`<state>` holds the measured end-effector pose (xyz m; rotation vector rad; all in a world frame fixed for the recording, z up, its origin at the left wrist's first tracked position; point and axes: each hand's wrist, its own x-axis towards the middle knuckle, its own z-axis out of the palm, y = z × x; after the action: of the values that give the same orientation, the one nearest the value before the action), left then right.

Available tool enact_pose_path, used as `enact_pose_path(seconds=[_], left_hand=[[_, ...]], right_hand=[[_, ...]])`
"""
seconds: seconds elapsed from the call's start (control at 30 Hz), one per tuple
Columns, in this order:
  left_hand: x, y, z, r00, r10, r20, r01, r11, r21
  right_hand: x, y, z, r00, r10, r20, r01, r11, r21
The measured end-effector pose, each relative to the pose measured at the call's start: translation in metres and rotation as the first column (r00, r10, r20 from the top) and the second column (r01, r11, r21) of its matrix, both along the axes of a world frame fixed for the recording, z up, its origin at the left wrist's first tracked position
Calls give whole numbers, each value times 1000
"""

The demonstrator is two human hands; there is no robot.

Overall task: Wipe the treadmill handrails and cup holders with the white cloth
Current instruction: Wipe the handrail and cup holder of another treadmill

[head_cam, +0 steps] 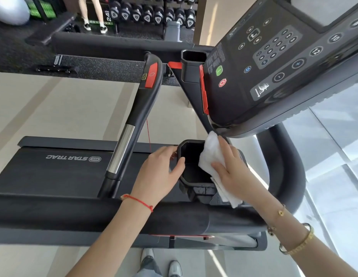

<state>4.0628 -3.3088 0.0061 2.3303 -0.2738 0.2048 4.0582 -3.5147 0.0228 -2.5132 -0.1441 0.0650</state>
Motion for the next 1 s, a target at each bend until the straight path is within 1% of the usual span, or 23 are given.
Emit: enact_pose_path(seconds=[0.07,0.13,0.17,0.23,0.3,0.4,0.47,0.53,0.57,0.6,0.63,0.77,0.83,0.87,0.93,1.0], left_hand=[[0,0,0,1000,4,1,-4,1000,-2],[0,-1,1,1000,7,2,-7,1000,3],[1,-1,1,1000,10,3,-10,1000,7],[0,-1,1,1000,16,5,-16,1000,14],[0,-1,1,1000,21,9,-21,1000,17],[-1,0,1,1000,20,4,-20,1000,9],[0,1,0,1000,7,3,-7,1000,-1],[0,1,0,1000,-5,5,5,1000,-6],[1,2,-1,1000,-8,6,8,1000,-6],[1,1,-2,1000,-10,7,10,1000,-5],[1,1,-2,1000,-10,9,10,1000,-4],[3,1,-5,1000,-9,18,9,1000,-1],[3,2,-6,1000,-20,15,20,1000,-6],[3,3,-6,1000,-23,11,23,1000,-15],[4,3,-6,1000,-24,4,24,999,-36],[4,3,-7,1000,-23,9,23,999,-48]], right_hand=[[7,3,3,994,57,94,-49,995,-86],[23,11,10,965,199,173,-160,963,-215],[34,15,13,937,303,174,-245,925,-289],[52,24,18,879,464,106,-393,834,-388],[59,29,19,855,514,60,-448,792,-414],[54,22,16,872,479,97,-397,810,-431],[45,11,12,912,394,114,-327,866,-378],[30,3,9,970,234,69,-216,956,-198],[21,0,7,989,142,36,-138,985,-101],[11,-1,4,998,60,11,-59,998,-33],[2,-1,1,1000,-3,-1,3,1000,3],[-20,-8,1,992,-126,17,123,986,110],[-28,-17,8,991,-128,48,119,978,170],[-33,-21,12,992,-98,83,84,983,161],[-42,-29,23,985,64,157,-77,994,78],[-45,-29,29,947,283,150,-282,959,-25]])
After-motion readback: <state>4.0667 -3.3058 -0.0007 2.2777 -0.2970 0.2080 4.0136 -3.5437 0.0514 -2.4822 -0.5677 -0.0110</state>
